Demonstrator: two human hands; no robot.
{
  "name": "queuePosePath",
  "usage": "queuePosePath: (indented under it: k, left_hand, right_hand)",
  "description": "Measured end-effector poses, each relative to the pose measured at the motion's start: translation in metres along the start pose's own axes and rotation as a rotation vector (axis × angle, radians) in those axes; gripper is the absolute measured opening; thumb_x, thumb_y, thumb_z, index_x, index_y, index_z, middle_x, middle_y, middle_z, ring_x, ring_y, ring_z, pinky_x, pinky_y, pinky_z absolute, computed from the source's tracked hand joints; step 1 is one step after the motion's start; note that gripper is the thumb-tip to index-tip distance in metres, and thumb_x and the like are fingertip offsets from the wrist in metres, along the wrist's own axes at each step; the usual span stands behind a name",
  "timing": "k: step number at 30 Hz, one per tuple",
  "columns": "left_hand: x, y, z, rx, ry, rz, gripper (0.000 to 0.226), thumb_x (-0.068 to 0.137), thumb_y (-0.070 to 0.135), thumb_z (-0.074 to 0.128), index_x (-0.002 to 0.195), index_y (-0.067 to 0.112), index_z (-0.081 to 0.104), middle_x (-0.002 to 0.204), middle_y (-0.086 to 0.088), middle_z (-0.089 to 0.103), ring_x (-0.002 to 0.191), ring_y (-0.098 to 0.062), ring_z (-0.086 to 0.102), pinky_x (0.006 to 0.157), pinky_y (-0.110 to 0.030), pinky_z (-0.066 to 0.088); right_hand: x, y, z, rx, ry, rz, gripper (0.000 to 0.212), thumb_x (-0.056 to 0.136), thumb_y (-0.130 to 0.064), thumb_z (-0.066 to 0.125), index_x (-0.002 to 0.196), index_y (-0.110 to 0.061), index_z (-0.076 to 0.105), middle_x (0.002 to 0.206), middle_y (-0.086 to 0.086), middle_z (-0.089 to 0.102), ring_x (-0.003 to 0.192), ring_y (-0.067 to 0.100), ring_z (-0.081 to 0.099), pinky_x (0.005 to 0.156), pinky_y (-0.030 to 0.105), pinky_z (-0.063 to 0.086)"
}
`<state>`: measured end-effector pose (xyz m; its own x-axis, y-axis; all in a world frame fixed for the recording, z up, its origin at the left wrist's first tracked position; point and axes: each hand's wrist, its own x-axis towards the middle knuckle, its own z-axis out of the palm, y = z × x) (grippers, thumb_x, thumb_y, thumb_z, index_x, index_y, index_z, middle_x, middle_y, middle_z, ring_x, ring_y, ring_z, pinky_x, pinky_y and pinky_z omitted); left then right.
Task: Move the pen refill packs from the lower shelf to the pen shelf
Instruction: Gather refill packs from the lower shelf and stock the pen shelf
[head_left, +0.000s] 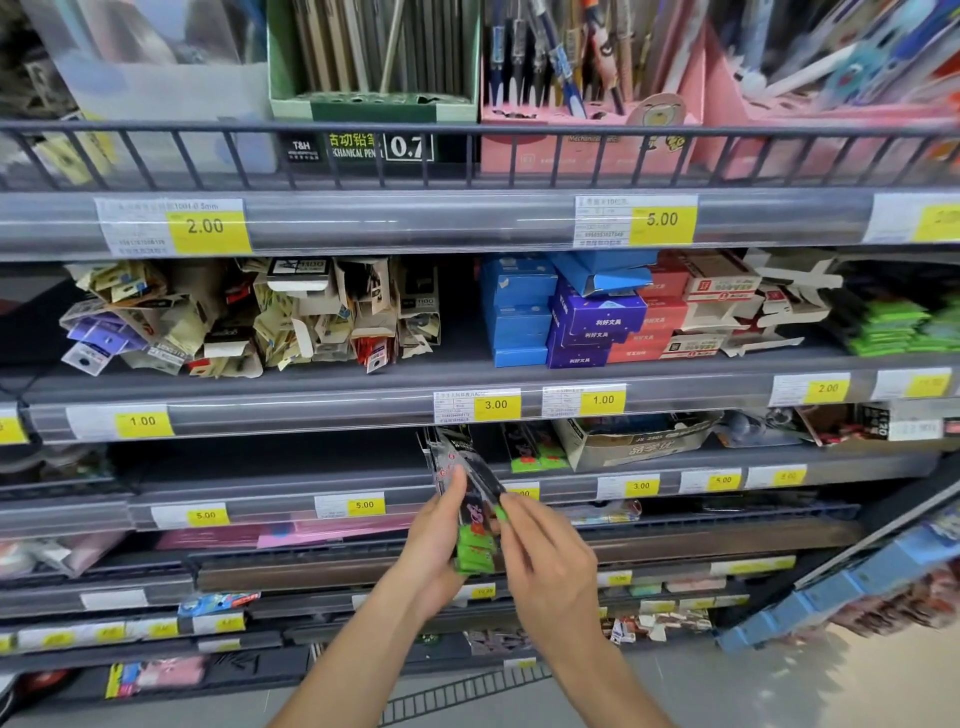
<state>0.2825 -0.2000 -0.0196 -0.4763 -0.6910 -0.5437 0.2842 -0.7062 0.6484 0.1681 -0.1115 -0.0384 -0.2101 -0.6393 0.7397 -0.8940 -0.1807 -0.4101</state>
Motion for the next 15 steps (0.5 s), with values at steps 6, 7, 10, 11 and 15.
queuePosePath:
  k: [6, 7, 10, 11, 15]
  left_hand:
    - [0.0, -0.004, 0.005, -0.133, -0.083, -0.053, 0.079, 0.09, 0.067, 0.062, 0.13, 0.0, 0.068, 0.12, -0.027, 0.075, 0.11, -0.039, 0.074, 0.095, -0.048, 0.061]
    - [-0.001, -0.005, 0.006, -0.136, -0.094, -0.053, 0.074, 0.09, 0.062, 0.066, 0.129, -0.001, 0.068, 0.116, -0.026, 0.075, 0.108, -0.038, 0.075, 0.094, -0.048, 0.061]
    - [-0.004, -0.004, 0.006, -0.109, -0.11, -0.031, 0.059, 0.091, 0.047, 0.072, 0.124, -0.001, 0.063, 0.113, -0.024, 0.071, 0.099, -0.037, 0.073, 0.087, -0.046, 0.061]
    - [-0.006, -0.003, 0.005, -0.092, -0.109, -0.014, 0.055, 0.089, 0.044, 0.076, 0.123, 0.003, 0.063, 0.11, -0.023, 0.068, 0.093, -0.034, 0.071, 0.08, -0.043, 0.061]
    - [-0.01, 0.001, -0.006, -0.047, -0.086, 0.012, 0.047, 0.085, 0.029, 0.084, 0.121, 0.005, 0.065, 0.098, -0.017, 0.072, 0.08, -0.031, 0.074, 0.062, -0.038, 0.061]
  right_hand:
    - [-0.006, 0.0, -0.005, 0.011, -0.105, -0.007, 0.026, 0.089, -0.007, 0.072, 0.114, -0.007, 0.077, 0.116, 0.009, 0.072, 0.101, 0.022, 0.067, 0.094, 0.029, 0.055]
    - [-0.007, 0.001, -0.005, 0.019, -0.118, -0.015, 0.027, 0.088, -0.006, 0.074, 0.115, -0.008, 0.076, 0.118, 0.009, 0.071, 0.102, 0.023, 0.067, 0.096, 0.028, 0.054]
    - [-0.007, 0.01, -0.005, 0.058, -0.155, -0.093, 0.029, 0.086, -0.007, 0.078, 0.115, -0.008, 0.076, 0.12, 0.008, 0.071, 0.105, 0.024, 0.065, 0.096, 0.031, 0.055]
    - [-0.005, 0.013, -0.006, 0.07, -0.176, -0.127, 0.03, 0.085, -0.008, 0.079, 0.116, -0.009, 0.076, 0.119, 0.006, 0.072, 0.105, 0.024, 0.065, 0.094, 0.033, 0.056]
    - [0.006, 0.018, -0.005, 0.13, -0.249, -0.196, 0.027, 0.094, -0.036, 0.075, 0.112, -0.016, 0.078, 0.116, -0.006, 0.075, 0.104, 0.019, 0.062, 0.094, 0.029, 0.053]
